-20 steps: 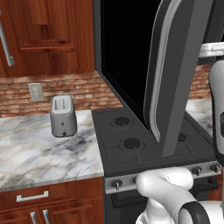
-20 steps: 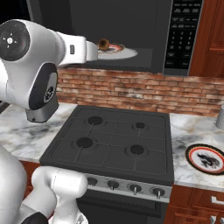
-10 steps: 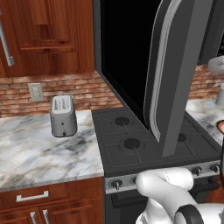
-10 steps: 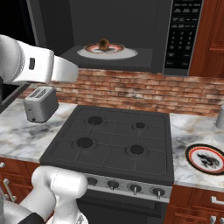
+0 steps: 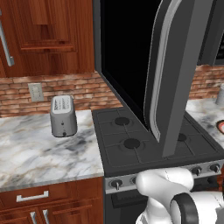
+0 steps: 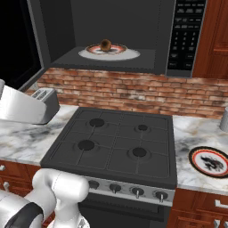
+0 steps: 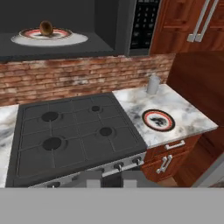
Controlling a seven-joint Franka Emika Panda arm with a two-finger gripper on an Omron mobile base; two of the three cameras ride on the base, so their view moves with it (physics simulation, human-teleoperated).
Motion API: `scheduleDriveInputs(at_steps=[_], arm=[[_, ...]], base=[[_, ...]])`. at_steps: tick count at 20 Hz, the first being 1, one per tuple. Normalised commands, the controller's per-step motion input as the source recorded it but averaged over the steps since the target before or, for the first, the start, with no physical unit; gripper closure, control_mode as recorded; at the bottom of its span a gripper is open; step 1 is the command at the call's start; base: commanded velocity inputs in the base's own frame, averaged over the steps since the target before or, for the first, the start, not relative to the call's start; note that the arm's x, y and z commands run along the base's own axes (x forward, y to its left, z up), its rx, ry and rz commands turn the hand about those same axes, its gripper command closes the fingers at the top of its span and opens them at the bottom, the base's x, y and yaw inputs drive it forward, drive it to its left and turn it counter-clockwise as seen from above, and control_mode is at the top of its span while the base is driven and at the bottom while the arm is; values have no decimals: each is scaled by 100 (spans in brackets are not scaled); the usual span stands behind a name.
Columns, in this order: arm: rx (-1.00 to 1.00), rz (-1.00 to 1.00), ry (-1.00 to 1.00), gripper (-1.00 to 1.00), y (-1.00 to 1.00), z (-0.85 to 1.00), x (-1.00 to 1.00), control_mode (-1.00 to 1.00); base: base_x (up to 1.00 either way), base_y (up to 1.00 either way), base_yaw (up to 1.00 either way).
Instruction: Pick the potato from the counter and place it in the microwave. Then turn on the microwave.
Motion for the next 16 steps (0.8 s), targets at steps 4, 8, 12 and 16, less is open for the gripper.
scheduleDriveInputs(at_steps=[4, 8, 12, 16], arm=[[0, -9, 11, 100, 1, -53, -56, -100], [0, -2, 2, 100, 18, -60, -4, -100], [0, 0, 0, 100, 17, -58, 5, -100], [0, 0, 0, 100, 11, -69, 14, -100]], base=[[0, 0, 0], [0, 0, 0], [0, 0, 0], [0, 0, 0]])
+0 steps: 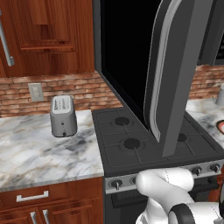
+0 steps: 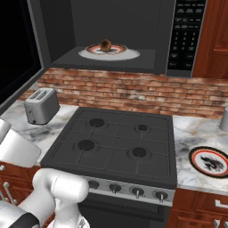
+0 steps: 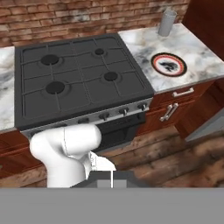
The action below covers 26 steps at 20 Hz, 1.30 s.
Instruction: Pick the potato from the counter and place it in the microwave. Then turn on the microwave.
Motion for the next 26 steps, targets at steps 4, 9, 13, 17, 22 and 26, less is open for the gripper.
scheduleDriveInputs(at_steps=[4, 9, 13, 17, 22, 26], arm=[[0, 0, -6, 100, 22, -53, 2, -100], [-5, 0, -18, 100, 33, -34, -27, -100], [-5, 0, -17, 100, 32, -14, -8, -100], [-4, 0, -11, 100, 36, -5, 0, -100], [-5, 0, -11, 100, 43, -8, 0, -100], [-9, 0, -16, 100, 48, -14, -5, -100]], base=[[0, 0, 0], [0, 0, 0], [0, 0, 0], [0, 0, 0], [0, 0, 0], [0, 0, 0]])
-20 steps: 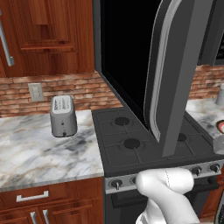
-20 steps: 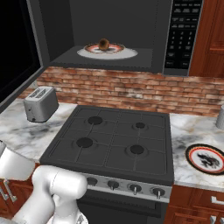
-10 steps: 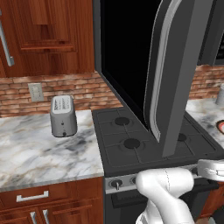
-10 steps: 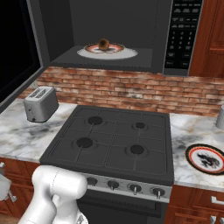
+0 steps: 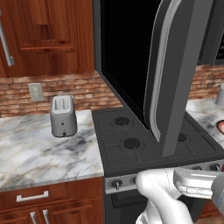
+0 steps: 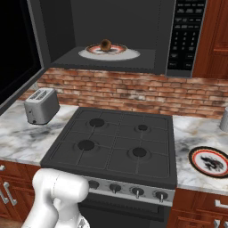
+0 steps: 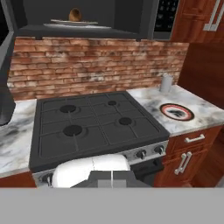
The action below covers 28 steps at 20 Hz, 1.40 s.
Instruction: Pick the potato from the counter and place it in the microwave. Then turn on the microwave.
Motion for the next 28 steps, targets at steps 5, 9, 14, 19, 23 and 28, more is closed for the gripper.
scheduleDriveInputs(at_steps=[5, 9, 14, 19, 23, 28], arm=[[-9, 0, -19, 100, 51, -12, 0, -100], [-10, 0, -22, 100, 52, -16, 0, -100], [-13, 0, -26, 100, 51, -18, 0, -100], [-12, 0, -25, 100, 51, -15, 1, -100], [-10, 0, -23, 100, 40, -6, 24, -100], [-8, 0, -20, 100, 23, 0, 59, -100]], base=[[0, 0, 0], [0, 0, 0], [0, 0, 0], [0, 0, 0], [0, 0, 0], [0, 0, 0]])
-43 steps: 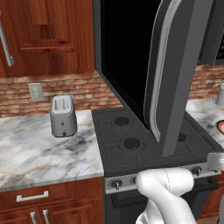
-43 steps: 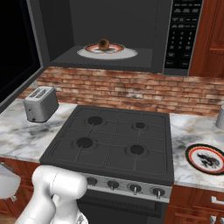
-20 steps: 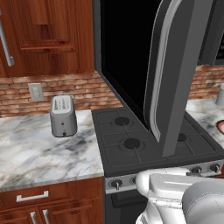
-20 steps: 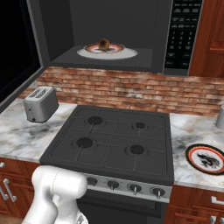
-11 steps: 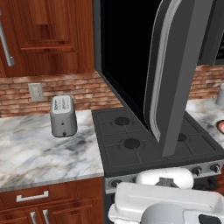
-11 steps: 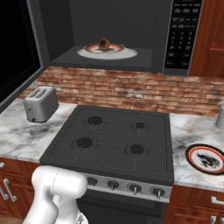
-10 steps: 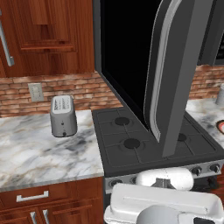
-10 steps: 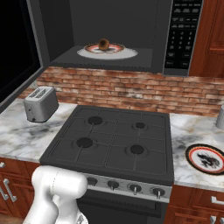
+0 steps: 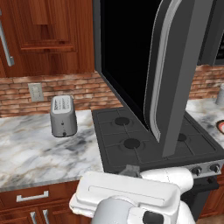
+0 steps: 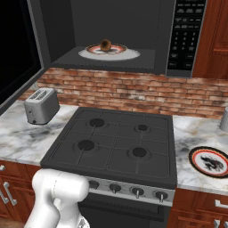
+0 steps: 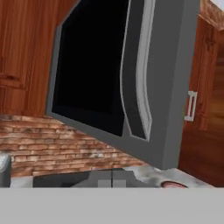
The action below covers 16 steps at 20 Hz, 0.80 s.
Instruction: Pick the potato from the counter and place it in the microwave. Then turn on the microwave.
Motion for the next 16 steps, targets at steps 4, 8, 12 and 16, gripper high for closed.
scheduleDriveInputs(at_steps=[4, 8, 12, 16], arm=[[-6, 0, -11, 100, 24, -1, 79, -100], [-8, -1, -12, 100, 35, -11, 75, -100], [-9, -3, -11, 100, 30, -3, 67, -100], [-8, -8, -4, 100, 3, 0, 55, -100]], base=[[0, 0, 0], [0, 0, 0], [0, 0, 0], [0, 0, 0]])
